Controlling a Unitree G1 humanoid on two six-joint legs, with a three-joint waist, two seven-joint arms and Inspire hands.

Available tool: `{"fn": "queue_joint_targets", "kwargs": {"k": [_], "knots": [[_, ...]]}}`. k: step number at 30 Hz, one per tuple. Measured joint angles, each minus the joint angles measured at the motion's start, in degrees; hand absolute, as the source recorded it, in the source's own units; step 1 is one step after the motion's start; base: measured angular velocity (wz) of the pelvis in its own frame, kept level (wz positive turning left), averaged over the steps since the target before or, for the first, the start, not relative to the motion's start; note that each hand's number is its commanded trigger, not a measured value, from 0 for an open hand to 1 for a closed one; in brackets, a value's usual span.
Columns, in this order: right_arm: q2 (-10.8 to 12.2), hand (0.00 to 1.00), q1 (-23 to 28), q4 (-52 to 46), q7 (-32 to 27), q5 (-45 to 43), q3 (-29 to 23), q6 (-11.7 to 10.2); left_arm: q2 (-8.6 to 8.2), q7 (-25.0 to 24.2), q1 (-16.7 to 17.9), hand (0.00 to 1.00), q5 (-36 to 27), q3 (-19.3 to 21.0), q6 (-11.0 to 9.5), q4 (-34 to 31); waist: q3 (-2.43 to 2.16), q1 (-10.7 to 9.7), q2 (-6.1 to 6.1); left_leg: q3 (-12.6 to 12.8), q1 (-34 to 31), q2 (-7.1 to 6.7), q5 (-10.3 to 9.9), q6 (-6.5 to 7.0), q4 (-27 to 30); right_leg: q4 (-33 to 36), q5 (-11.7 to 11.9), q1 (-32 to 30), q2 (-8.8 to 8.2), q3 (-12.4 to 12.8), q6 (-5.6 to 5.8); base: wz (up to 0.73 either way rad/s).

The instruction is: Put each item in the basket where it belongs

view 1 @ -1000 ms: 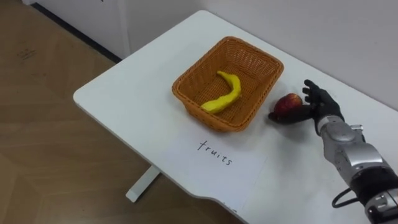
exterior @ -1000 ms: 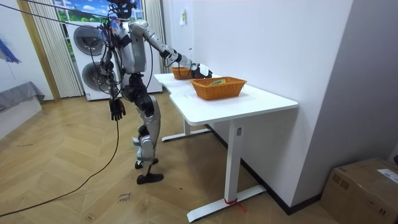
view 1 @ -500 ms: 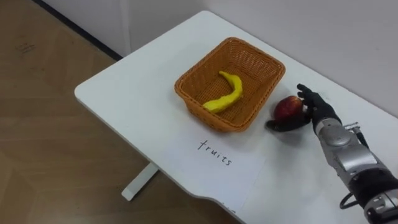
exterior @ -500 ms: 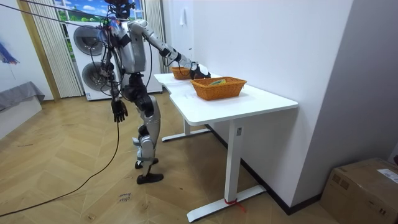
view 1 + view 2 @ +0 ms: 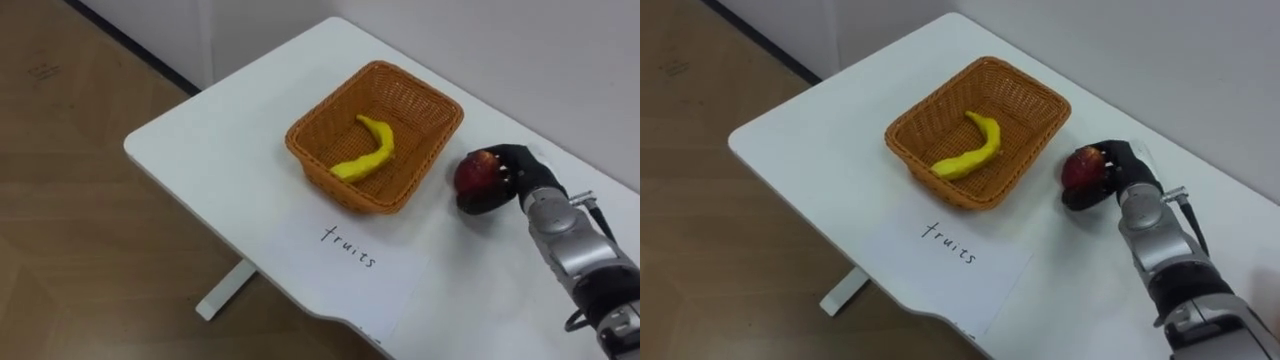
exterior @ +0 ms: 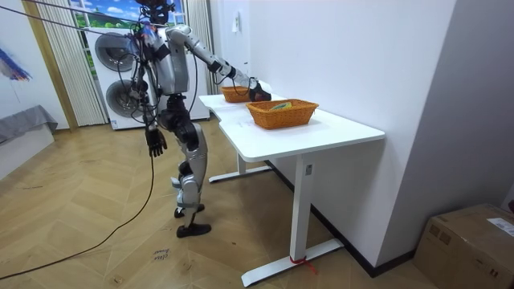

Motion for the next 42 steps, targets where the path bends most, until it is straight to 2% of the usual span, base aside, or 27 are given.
{"fn": "queue_joint_targets", "kwargs": {"k": [14,15,17,24,27,31,34,37,39,41,42], "knots": [[0.01,1.00,-0.37,-0.16,1.76,-0.64,0.01,-0.09,0.05,-0.10,-0.88,0.00,-0.01,0.01,-0.38,2.14,0.01,-0.09,-0.01,0.14,0.45,0.02,0.03,-0.02,-0.28,-0.10,0.00,0.25,0.04,0.60,0.00,0.00],[0.01,1.00,-0.36,-0.15,1.77,-0.64,0.01,-0.10,0.05,-0.10,-0.89,0.00,-0.02,0.01,-0.39,2.16,0.03,-0.10,-0.01,0.14,0.54,0.02,0.03,-0.02,-0.32,-0.12,0.00,0.33,0.04,0.60,0.00,0.00],[0.01,1.00,-0.35,-0.13,2.01,-0.64,0.01,-0.10,0.13,-0.21,-0.85,0.00,-0.01,0.04,-0.45,2.46,0.38,-0.11,0.17,0.14,1.33,-0.01,0.02,-0.02,-0.62,-0.22,-0.01,1.07,0.03,0.63,0.01,0.00],[-0.10,1.00,-0.37,-0.25,2.63,-0.06,-0.09,-0.04,0.24,-1.14,-0.74,0.00,0.11,0.22,-0.44,2.25,0.32,-1.18,0.17,0.11,2.34,-0.05,0.03,-0.01,-0.85,-0.31,-0.01,1.94,-0.02,0.59,0.02,0.00],[-0.11,1.00,-0.05,-1.71,3.01,-0.12,-0.67,0.37,0.19,-1.03,0.02,0.00,0.28,1.49,-0.39,1.87,0.02,-2.34,0.26,0.03,2.28,-0.12,0.03,0.00,-0.82,-0.32,-0.03,1.99,-0.05,0.40,0.04,0.00],[-0.49,1.00,1.46,-7.17,3.18,1.05,-3.11,0.80,-0.14,-0.70,1.60,0.00,0.21,2.48,-0.39,1.85,-0.79,-4.29,1.46,0.24,2.65,-0.15,0.04,0.02,-0.81,-0.26,-0.02,2.39,-0.14,0.08,0.05,0.00],[-0.55,1.00,1.46,-7.39,3.27,2.19,-4.92,0.80,-0.92,-0.56,1.73,0.00,0.27,3.89,-0.36,1.94,-0.87,-4.78,2.57,0.88,4.49,0.03,0.03,0.03,-1.33,-0.31,-0.04,3.80,-0.13,0.61,0.08,-0.07],[-0.66,1.00,1.45,-10.03,3.51,2.08,-7.27,0.87,-1.25,-0.54,1.81,0.00,0.36,4.19,-0.39,1.81,-1.24,-5.89,3.12,1.01,4.85,0.05,0.05,-0.02,-1.53,-0.39,-0.10,4.00,-0.12,1.10,0.14,-0.07],[-1.11,1.00,1.29,-11.78,3.40,2.15,-7.58,0.86,-1.42,-0.56,2.08,0.00,0.33,4.33,-0.39,1.80,-1.38,-6.32,3.20,1.58,5.35,0.04,0.07,-0.02,-1.78,-0.35,-0.13,4.20,-0.13,1.35,0.10,-0.10],[-1.23,1.00,1.20,-12.96,2.91,2.08,-7.58,0.91,-1.43,-0.51,2.25,0.00,0.13,4.55,-0.35,1.81,-1.74,-6.69,2.66,1.68,5.97,0.04,0.34,-0.01,-2.18,-0.35,-0.17,4.58,-0.24,1.42,0.09,-0.06],[-1.33,1.00,1.20,-13.45,2.89,2.06,-7.58,0.98,-1.45,-0.56,2.25,0.00,0.11,4.57,-0.35,1.79,-1.78,-6.75,2.52,1.65,6.07,0.04,0.34,0.00,-2.19,-0.35,-0.21,4.70,-0.24,1.47,0.10,0.00]]}}
